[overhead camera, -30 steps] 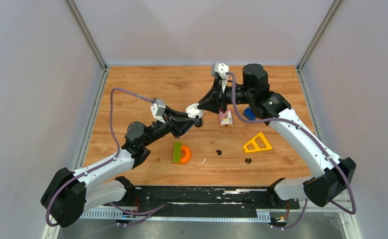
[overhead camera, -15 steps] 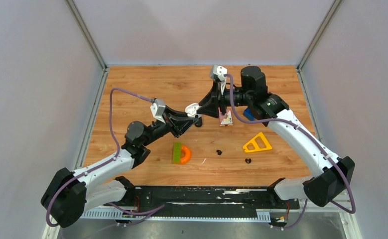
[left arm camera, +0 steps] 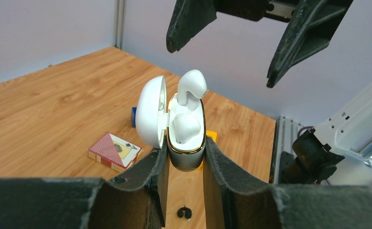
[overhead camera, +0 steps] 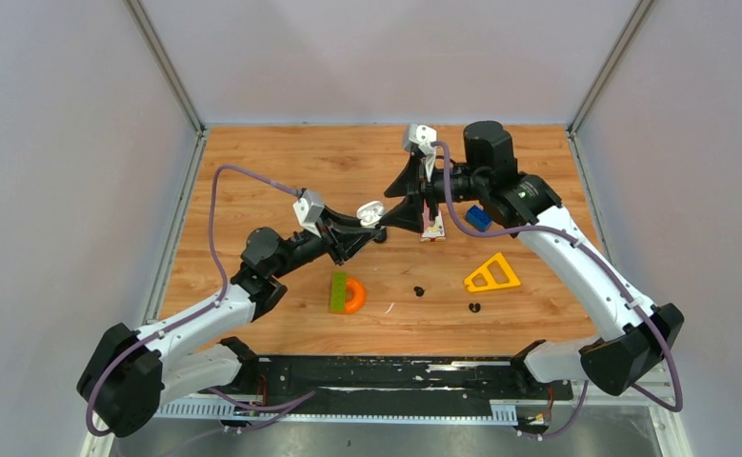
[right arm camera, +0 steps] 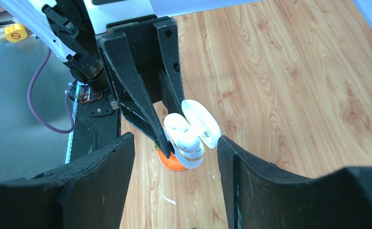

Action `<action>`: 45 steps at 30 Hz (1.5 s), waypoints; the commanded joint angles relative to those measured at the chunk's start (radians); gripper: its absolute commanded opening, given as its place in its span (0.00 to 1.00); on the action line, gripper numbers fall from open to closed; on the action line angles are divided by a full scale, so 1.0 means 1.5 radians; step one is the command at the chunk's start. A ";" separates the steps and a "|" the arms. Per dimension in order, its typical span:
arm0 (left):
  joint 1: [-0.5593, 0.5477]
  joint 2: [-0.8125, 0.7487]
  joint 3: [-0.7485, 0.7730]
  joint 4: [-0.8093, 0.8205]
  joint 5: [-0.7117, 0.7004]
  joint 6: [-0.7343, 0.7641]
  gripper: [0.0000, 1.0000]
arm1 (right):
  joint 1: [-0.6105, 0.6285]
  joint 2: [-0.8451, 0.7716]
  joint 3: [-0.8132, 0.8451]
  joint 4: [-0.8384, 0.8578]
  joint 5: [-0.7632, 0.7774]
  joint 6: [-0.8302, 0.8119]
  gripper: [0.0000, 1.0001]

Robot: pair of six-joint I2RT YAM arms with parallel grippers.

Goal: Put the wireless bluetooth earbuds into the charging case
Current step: Place the earbud in the charging case.

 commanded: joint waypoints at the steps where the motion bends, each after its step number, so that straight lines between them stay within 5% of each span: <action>1: 0.002 -0.028 0.042 -0.039 0.027 0.056 0.00 | -0.006 -0.019 0.073 -0.117 -0.018 -0.104 0.66; 8: 0.002 -0.041 0.028 -0.052 0.080 0.091 0.00 | -0.011 0.011 0.147 -0.304 -0.016 -0.236 0.66; 45: -0.018 -0.062 0.039 -0.133 0.126 0.173 0.00 | -0.014 0.105 0.129 -0.280 -0.047 -0.165 0.66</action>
